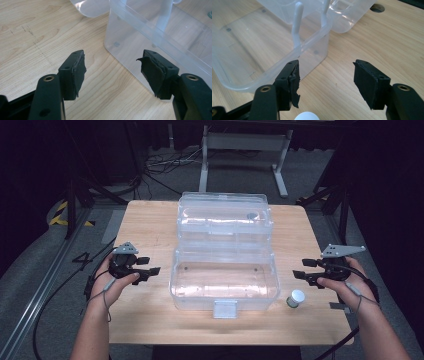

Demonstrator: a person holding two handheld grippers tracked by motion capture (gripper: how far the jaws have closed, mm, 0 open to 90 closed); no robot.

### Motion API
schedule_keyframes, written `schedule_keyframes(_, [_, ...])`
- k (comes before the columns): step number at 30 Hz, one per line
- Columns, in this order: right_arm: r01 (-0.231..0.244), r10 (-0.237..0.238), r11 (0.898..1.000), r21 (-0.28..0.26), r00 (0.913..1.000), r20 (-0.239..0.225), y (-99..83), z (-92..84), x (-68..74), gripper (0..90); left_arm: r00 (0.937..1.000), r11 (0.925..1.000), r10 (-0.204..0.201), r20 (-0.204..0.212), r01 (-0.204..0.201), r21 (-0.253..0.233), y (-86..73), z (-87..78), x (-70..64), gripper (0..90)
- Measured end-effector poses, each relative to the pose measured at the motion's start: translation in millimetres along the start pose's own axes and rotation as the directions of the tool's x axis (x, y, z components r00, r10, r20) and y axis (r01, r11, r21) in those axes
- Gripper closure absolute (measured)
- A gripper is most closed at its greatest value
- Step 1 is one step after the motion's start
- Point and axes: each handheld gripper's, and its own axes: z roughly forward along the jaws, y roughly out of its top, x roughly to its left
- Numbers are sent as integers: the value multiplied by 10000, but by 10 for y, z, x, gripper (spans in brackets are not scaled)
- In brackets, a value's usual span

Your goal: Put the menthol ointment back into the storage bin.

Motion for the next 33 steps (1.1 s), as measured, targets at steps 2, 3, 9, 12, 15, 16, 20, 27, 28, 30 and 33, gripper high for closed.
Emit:
schedule_keyframes(2, [70, -70, 9999, 144, 10000, -57, -8, 15, 9, 375, 10000, 10000, -8, 20, 8, 1, -1, 6, -1, 368])
schedule_keyframes(3, [160, -156, 9995, 276, 9998, -152, -12, 26, 14, 372, 10000, 10000, 22, 34, -22, 47, -3, 13, -2, 368])
schedule_keyframes(9, [75, -46, 9956, 931, 9995, -310, -29, 60, 24, 363, 10000, 9999, 50, 76, -51, 111, -11, 25, -7, 368])
schedule_keyframes(12, [95, -38, 9919, 1266, 9989, -459, -46, 79, 22, 371, 10000, 9999, -9, 73, 7, 160, -21, 35, -11, 368])
schedule_keyframes(15, [135, -56, 9885, 1509, 9986, -524, -58, 93, 25, 371, 10000, 9998, 19, 87, -21, 185, -28, 42, -11, 368])
schedule_keyframes(16, [210, -113, 9857, 1671, 9982, -589, -65, 99, 28, 372, 10000, 9998, -9, 98, 7, 194, -31, 43, -11, 368])
schedule_keyframes(20, [311, -146, 9781, 2060, 9966, -810, -96, 119, 36, 368, 9999, 9997, -81, 93, 79, 248, -39, 45, -10, 368])
schedule_keyframes(27, [434, -221, 9663, 2536, 9960, -864, -158, 153, 40, 363, 9999, 9994, 50, 137, -55, 347, -30, 56, -20, 368])
schedule_keyframes(28, [416, -198, 9660, 2553, 9960, -872, -159, 151, 42, 363, 9999, 9993, 56, 147, -62, 357, -28, 54, -23, 368])
schedule_keyframes(30, [424, -192, 9656, 2564, 9955, -923, -158, 146, 46, 363, 9999, 9993, 35, 145, -40, 364, -26, 46, -27, 368])
schedule_keyframes(33, [490, -265, 9648, 2584, 9956, -898, -151, 141, 53, 363, 9999, 9993, 76, 131, -80, 352, -23, 34, -26, 367])
